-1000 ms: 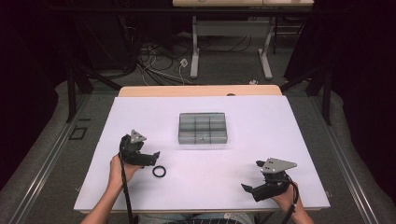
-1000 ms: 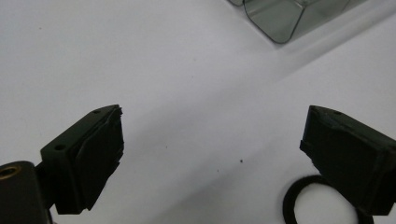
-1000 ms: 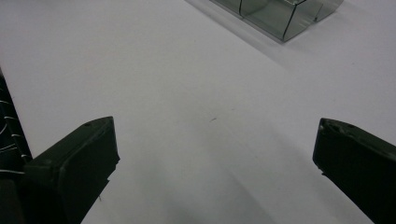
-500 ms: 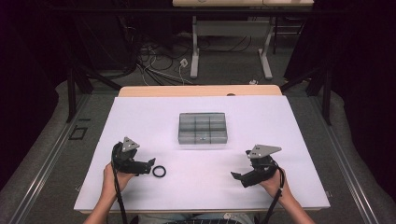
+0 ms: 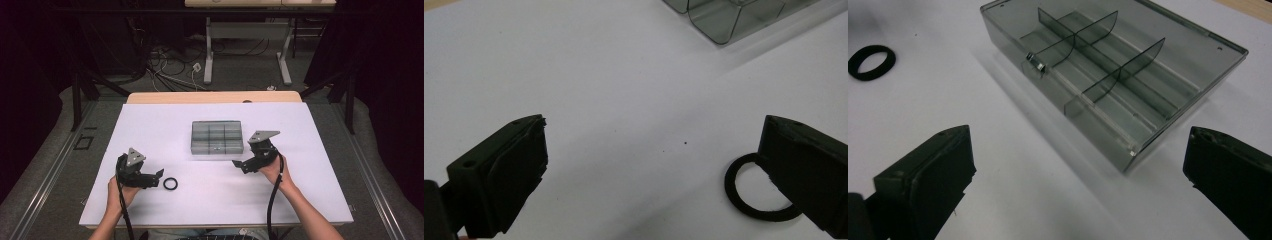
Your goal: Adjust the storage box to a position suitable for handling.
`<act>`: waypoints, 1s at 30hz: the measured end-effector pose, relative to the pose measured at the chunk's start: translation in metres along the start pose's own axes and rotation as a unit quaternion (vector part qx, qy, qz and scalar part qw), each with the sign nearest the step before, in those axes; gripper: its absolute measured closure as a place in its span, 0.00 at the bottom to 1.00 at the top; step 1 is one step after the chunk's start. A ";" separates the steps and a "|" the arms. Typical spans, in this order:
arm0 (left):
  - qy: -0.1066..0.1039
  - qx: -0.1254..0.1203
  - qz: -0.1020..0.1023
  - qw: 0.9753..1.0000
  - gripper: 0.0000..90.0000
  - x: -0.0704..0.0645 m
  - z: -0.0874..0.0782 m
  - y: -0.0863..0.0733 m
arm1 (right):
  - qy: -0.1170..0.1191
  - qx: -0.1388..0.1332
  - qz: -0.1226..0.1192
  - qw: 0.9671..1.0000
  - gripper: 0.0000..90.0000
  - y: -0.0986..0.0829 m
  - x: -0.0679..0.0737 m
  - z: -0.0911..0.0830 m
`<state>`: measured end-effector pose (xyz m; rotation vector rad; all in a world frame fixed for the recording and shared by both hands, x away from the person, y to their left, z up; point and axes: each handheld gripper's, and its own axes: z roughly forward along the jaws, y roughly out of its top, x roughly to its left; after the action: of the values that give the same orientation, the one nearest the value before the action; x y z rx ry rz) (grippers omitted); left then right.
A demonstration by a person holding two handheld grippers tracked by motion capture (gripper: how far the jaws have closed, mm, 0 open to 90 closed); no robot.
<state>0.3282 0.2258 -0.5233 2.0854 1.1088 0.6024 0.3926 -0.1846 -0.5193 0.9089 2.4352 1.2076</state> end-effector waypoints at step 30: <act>-0.012 0.005 0.006 1.000 0.01 -0.005 0.006 0.000 | -0.068 -0.008 0.056 0.996 0.93 0.082 -0.059 0.060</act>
<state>0.3296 0.2197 -0.5279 2.1046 1.0878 0.5778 0.5010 -0.1484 -0.4933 1.0975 2.2935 1.1586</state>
